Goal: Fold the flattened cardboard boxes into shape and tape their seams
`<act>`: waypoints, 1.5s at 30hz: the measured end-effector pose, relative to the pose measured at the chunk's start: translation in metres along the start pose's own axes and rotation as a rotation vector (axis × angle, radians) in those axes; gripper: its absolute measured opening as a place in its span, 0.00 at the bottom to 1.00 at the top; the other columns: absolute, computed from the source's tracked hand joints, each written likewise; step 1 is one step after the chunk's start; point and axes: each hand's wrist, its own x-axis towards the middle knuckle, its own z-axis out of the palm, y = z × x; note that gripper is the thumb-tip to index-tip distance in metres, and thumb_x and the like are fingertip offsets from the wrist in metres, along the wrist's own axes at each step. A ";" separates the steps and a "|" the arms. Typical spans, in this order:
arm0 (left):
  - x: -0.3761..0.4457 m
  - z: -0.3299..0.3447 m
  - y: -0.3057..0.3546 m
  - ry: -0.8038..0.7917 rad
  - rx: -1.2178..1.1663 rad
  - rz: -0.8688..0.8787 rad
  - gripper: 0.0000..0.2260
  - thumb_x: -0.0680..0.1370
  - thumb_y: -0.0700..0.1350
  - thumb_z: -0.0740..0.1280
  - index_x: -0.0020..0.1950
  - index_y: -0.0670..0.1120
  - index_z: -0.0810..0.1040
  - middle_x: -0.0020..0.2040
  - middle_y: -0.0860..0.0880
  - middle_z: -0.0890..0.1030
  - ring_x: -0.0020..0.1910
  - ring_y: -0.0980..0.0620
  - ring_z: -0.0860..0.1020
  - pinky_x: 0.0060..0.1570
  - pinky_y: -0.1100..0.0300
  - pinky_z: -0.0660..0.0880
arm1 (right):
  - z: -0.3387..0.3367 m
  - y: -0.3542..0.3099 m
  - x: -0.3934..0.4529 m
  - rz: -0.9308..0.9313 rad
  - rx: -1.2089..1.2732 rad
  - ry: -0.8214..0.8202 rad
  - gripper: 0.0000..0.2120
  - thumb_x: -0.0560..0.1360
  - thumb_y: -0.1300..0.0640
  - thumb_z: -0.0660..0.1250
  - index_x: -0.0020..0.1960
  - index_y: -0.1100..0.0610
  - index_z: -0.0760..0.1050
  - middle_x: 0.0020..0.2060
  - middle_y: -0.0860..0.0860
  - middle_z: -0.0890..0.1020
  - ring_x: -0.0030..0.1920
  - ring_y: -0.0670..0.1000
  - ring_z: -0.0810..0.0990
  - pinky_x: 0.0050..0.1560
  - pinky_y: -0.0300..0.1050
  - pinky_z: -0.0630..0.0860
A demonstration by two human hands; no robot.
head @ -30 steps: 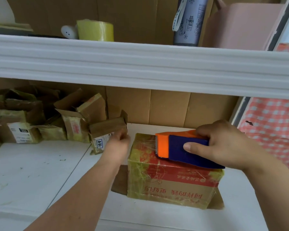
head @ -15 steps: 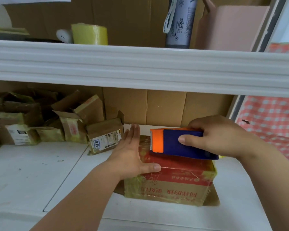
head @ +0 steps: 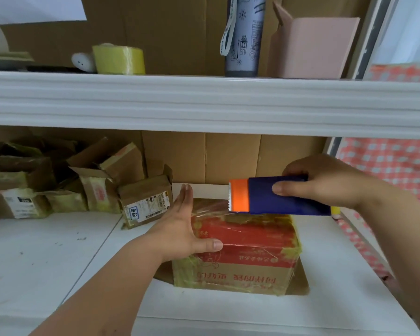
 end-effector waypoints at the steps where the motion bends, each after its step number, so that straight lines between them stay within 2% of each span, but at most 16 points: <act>1: 0.000 0.000 0.000 -0.002 0.002 -0.007 0.65 0.58 0.75 0.70 0.75 0.57 0.26 0.79 0.58 0.34 0.80 0.54 0.41 0.79 0.50 0.51 | -0.005 0.008 -0.003 0.014 0.004 0.010 0.16 0.74 0.37 0.66 0.43 0.49 0.82 0.37 0.47 0.83 0.40 0.48 0.81 0.44 0.47 0.75; 4: 0.003 0.001 -0.002 -0.005 0.012 -0.024 0.67 0.53 0.79 0.67 0.75 0.59 0.27 0.79 0.59 0.34 0.80 0.55 0.43 0.78 0.48 0.52 | -0.016 0.040 -0.016 0.076 0.061 0.053 0.18 0.70 0.35 0.70 0.39 0.50 0.83 0.34 0.46 0.83 0.39 0.49 0.81 0.43 0.49 0.74; 6: 0.006 0.001 -0.003 -0.011 0.033 -0.024 0.67 0.52 0.80 0.66 0.75 0.59 0.27 0.79 0.59 0.33 0.79 0.55 0.42 0.78 0.49 0.51 | -0.018 0.065 -0.027 0.137 0.132 0.080 0.20 0.66 0.32 0.73 0.39 0.49 0.84 0.35 0.47 0.84 0.40 0.50 0.83 0.45 0.50 0.75; 8: 0.009 0.001 -0.003 -0.019 0.061 -0.022 0.66 0.53 0.80 0.66 0.75 0.60 0.26 0.79 0.58 0.32 0.80 0.54 0.42 0.78 0.49 0.51 | -0.015 0.085 -0.037 0.184 0.180 0.090 0.14 0.68 0.37 0.75 0.37 0.48 0.84 0.36 0.49 0.85 0.43 0.53 0.83 0.47 0.50 0.74; 11: 0.009 0.001 0.000 -0.048 0.079 -0.007 0.58 0.57 0.78 0.67 0.71 0.69 0.27 0.78 0.59 0.30 0.80 0.53 0.42 0.78 0.47 0.52 | -0.005 0.103 -0.045 0.227 0.227 0.094 0.11 0.72 0.44 0.72 0.34 0.48 0.83 0.33 0.50 0.84 0.39 0.54 0.82 0.43 0.48 0.73; 14: 0.005 0.000 0.001 -0.075 0.103 0.024 0.49 0.59 0.78 0.66 0.64 0.78 0.30 0.77 0.60 0.29 0.80 0.51 0.41 0.78 0.47 0.53 | 0.003 0.111 -0.043 0.252 0.231 0.078 0.11 0.73 0.43 0.71 0.36 0.48 0.84 0.34 0.50 0.84 0.38 0.53 0.83 0.45 0.50 0.76; 19: 0.002 -0.001 -0.002 -0.094 0.124 0.043 0.42 0.61 0.78 0.64 0.62 0.83 0.35 0.76 0.61 0.27 0.79 0.50 0.39 0.78 0.47 0.52 | 0.000 0.108 -0.034 0.246 0.255 0.078 0.12 0.74 0.46 0.71 0.40 0.54 0.85 0.35 0.53 0.85 0.37 0.54 0.83 0.42 0.48 0.76; 25: 0.006 0.001 -0.003 -0.075 0.117 0.040 0.50 0.61 0.77 0.65 0.74 0.73 0.36 0.76 0.61 0.28 0.79 0.52 0.39 0.78 0.48 0.51 | -0.006 0.108 -0.033 0.231 0.293 0.057 0.12 0.75 0.49 0.70 0.41 0.57 0.85 0.35 0.54 0.85 0.36 0.55 0.83 0.43 0.49 0.76; 29: 0.015 -0.004 -0.009 -0.112 0.040 0.046 0.54 0.58 0.79 0.66 0.76 0.70 0.40 0.77 0.62 0.31 0.80 0.51 0.44 0.77 0.48 0.58 | -0.006 0.108 -0.039 0.228 0.358 0.021 0.15 0.70 0.45 0.70 0.41 0.57 0.85 0.36 0.54 0.85 0.37 0.55 0.84 0.45 0.46 0.75; 32: 0.019 -0.009 -0.011 -0.143 -0.042 0.063 0.53 0.62 0.73 0.70 0.78 0.67 0.44 0.78 0.63 0.34 0.79 0.53 0.48 0.75 0.56 0.60 | -0.002 0.113 -0.046 0.268 0.410 -0.016 0.20 0.63 0.40 0.69 0.42 0.54 0.85 0.38 0.54 0.86 0.39 0.56 0.85 0.52 0.55 0.79; 34: 0.020 -0.010 -0.010 -0.154 -0.043 0.077 0.51 0.64 0.70 0.72 0.79 0.66 0.45 0.79 0.63 0.36 0.79 0.55 0.49 0.73 0.58 0.60 | 0.000 0.117 -0.051 0.275 0.409 -0.048 0.20 0.61 0.36 0.72 0.42 0.51 0.86 0.40 0.52 0.87 0.41 0.56 0.85 0.56 0.59 0.79; 36: 0.020 -0.009 -0.009 -0.159 -0.038 0.088 0.51 0.64 0.69 0.72 0.79 0.65 0.45 0.79 0.63 0.37 0.79 0.55 0.49 0.73 0.59 0.59 | 0.000 0.122 -0.057 0.281 0.433 -0.052 0.27 0.56 0.32 0.77 0.43 0.52 0.86 0.40 0.53 0.87 0.41 0.56 0.86 0.56 0.59 0.79; 38: 0.019 -0.008 -0.009 -0.159 -0.046 0.093 0.52 0.64 0.69 0.73 0.79 0.65 0.45 0.78 0.64 0.37 0.79 0.55 0.48 0.73 0.59 0.59 | -0.003 0.129 -0.061 0.293 0.476 -0.054 0.41 0.46 0.25 0.74 0.44 0.55 0.85 0.40 0.55 0.87 0.40 0.57 0.86 0.50 0.55 0.80; 40: 0.017 -0.008 -0.010 -0.155 -0.040 0.094 0.52 0.64 0.70 0.73 0.79 0.65 0.45 0.78 0.64 0.37 0.79 0.55 0.48 0.74 0.58 0.59 | -0.005 0.133 -0.061 0.303 0.498 -0.032 0.46 0.42 0.23 0.73 0.45 0.58 0.85 0.40 0.57 0.86 0.39 0.59 0.85 0.48 0.54 0.79; 42: 0.014 -0.007 -0.011 -0.152 -0.026 0.096 0.54 0.61 0.73 0.73 0.78 0.67 0.44 0.77 0.66 0.37 0.79 0.55 0.48 0.75 0.56 0.59 | -0.005 0.135 -0.057 0.297 0.493 0.015 0.40 0.49 0.27 0.73 0.45 0.60 0.84 0.40 0.59 0.86 0.40 0.61 0.85 0.48 0.54 0.78; 45: 0.009 -0.006 -0.012 -0.142 -0.014 0.084 0.56 0.56 0.78 0.70 0.76 0.71 0.41 0.75 0.69 0.36 0.78 0.56 0.47 0.76 0.53 0.60 | -0.002 0.134 -0.048 0.285 0.459 0.048 0.29 0.58 0.32 0.74 0.44 0.56 0.85 0.38 0.55 0.86 0.39 0.58 0.85 0.47 0.52 0.79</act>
